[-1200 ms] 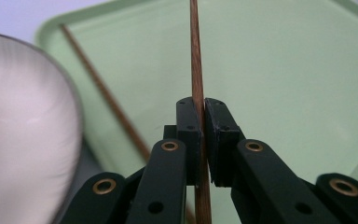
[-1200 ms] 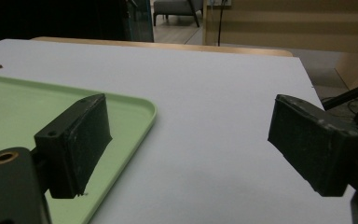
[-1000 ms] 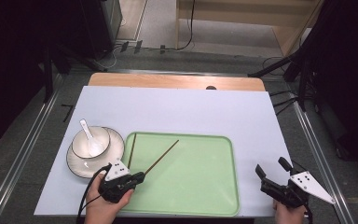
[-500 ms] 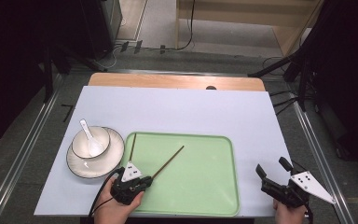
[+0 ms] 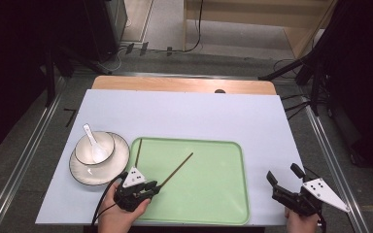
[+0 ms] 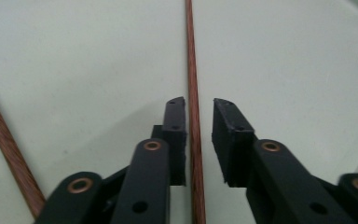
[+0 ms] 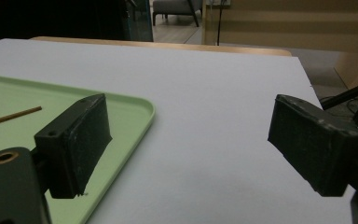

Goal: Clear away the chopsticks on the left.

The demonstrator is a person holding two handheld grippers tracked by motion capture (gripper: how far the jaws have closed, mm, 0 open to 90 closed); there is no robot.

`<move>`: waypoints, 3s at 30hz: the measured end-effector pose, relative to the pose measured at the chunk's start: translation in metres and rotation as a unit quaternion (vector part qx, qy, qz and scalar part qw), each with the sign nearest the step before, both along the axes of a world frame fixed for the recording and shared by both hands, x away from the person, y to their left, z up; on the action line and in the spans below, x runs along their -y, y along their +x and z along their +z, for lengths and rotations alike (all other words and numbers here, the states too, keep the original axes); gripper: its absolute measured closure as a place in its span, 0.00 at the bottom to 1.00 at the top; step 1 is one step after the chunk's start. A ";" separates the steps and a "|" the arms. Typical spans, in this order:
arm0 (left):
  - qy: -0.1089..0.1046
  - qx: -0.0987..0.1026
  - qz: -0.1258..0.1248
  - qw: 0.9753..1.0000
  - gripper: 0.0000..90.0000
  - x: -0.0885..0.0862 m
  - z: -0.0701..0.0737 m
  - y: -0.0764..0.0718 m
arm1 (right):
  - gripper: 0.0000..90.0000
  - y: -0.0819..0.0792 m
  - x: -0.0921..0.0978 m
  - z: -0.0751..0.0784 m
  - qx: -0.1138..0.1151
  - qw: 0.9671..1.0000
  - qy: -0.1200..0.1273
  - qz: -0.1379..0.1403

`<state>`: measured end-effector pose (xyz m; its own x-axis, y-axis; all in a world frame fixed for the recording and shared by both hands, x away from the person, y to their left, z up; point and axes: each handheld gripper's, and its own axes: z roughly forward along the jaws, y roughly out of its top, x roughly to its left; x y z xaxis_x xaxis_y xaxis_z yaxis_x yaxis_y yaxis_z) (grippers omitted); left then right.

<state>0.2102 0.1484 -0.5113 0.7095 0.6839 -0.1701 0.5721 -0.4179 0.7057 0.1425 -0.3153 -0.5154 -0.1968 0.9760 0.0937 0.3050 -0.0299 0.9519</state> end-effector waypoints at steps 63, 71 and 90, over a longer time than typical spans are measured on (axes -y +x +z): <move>0.035 -0.019 0.098 0.994 0.97 -0.019 -0.006 0.077 | 0.14 0.001 0.002 -0.001 -0.003 1.000 0.008 0.002; 0.037 -0.004 0.089 0.995 0.96 -0.024 -0.004 0.072 | 0.14 0.001 0.004 -0.002 -0.004 1.000 0.012 0.001; -0.024 0.064 0.051 0.996 0.60 -0.044 0.011 0.055 | 0.14 0.001 0.001 -0.002 -0.006 1.000 0.008 0.003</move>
<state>0.2649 0.1922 -0.4999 0.6549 0.7464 -0.1183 0.5145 -0.3257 0.7932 0.1440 -0.3163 -0.5179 -0.2023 0.9728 0.1127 0.3170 -0.0439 0.9474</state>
